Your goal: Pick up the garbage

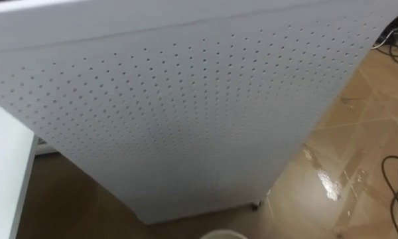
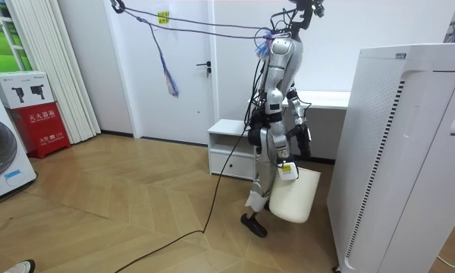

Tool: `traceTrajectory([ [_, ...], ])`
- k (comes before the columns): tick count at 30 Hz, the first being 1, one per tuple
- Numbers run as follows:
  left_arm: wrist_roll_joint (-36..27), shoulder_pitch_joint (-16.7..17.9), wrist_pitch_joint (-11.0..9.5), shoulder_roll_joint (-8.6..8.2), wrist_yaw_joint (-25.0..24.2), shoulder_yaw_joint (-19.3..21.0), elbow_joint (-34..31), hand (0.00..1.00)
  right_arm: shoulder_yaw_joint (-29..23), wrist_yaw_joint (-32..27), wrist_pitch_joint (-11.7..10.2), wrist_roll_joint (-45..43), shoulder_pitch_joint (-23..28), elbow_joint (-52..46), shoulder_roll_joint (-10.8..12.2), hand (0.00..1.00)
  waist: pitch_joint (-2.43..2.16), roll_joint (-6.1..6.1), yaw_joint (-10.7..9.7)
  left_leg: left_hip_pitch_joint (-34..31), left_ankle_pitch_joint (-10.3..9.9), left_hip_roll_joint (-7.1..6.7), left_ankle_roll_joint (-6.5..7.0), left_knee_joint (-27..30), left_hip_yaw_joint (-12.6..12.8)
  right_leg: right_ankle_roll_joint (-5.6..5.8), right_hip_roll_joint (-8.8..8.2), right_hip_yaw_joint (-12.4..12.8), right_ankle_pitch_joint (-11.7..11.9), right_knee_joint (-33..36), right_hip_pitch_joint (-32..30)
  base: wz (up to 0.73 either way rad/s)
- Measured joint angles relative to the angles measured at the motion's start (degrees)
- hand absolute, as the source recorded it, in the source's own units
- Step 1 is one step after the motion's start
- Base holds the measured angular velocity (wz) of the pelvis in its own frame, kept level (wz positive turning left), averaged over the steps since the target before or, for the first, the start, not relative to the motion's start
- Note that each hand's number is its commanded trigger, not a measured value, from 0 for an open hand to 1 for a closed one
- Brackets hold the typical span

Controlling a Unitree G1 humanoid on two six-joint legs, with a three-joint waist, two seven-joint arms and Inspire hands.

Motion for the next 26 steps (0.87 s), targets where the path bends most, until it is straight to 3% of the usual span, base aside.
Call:
traceTrajectory([
  [3, -4.9, 2.5, -1.0, -0.27, 1.9, 4.0, 3.5, 0.0, -2.3, 0.5, -0.8, 3.0, 2.8, 1.3, 0.0, 1.0, -0.55, -0.74, -0.3, 3.2, 0.0, -0.35, -0.07, -1.8, 0.2, 0.2, -0.04, 0.0, 0.1, -1.6, 2.9, 0.0],
  [4, -6.0, 2.9, -1.5, -0.35, 2.2, 4.3, 4.4, 0.0, -3.0, 0.4, -0.9, 3.8, 3.3, 1.5, 0.1, 1.0, -0.57, -0.88, -0.4, 3.8, 0.0, -0.5, -0.08, -2.1, 0.2, 0.22, -0.05, -0.1, 0.1, -2.0, 3.7, 0.0],
  [8, -13.1, 3.8, -2.2, -0.98, 4.1, 5.9, 10.1, 0.0, -4.1, -0.2, -1.2, 7.9, 6.6, 2.5, 0.1, 1.0, -1.36, -2.65, -0.6, 8.7, -0.4, -0.6, -0.3, -4.0, 1.7, 0.62, 0.19, 0.2, 0.4, -5.6, 9.0, -0.06],
  [11, -16.2, 4.1, -2.1, -1.62, 5.6, 6.5, 13.5, 0.0, -5.2, -0.9, -1.1, 8.9, 8.4, 3.3, 0.1, 1.0, -1.57, -3.03, -0.9, 11.9, -1.7, -0.63, -0.4, -4.0, 2.1, 0.93, 0.93, 0.8, 0.6, -7.8, 13.0, -0.11],
  [17, -26.0, 6.7, -1.1, -2.12, 8.8, 9.9, 16.6, 0.0, -8.2, -2.1, 0.1, 8.8, 10.3, 3.5, 0.8, 1.0, -1.37, -3.27, -1.6, 17.8, -2.3, -0.75, -0.74, -6.7, 3.3, 1.15, 0.91, 1.8, 0.5, -9.9, 17.8, -0.14],
  [23, -29.5, 8.4, 0.5, -2.32, 9.5, 15.1, 18.5, 0.0, -11.4, -2.2, 1.0, 7.6, 11.2, 3.5, 1.5, 1.0, -1.18, -3.52, -1.4, 20.4, -2.9, -0.62, -1.07, -7.2, 4.9, 1.14, 0.98, 3.6, 0.5, -10.5, 19.9, -0.15],
  [26, -30.7, 10.0, 0.9, -3.43, 9.5, 19.0, 19.1, 0.0, -14.2, -2.2, 1.5, 6.8, 11.9, 3.7, 2.5, 1.0, -1.19, -3.55, -1.2, 22.4, -3.6, -0.56, -1.27, -7.5, 5.6, 1.16, 1.18, 4.7, 0.5, -11.5, 21.6, -0.16],
])
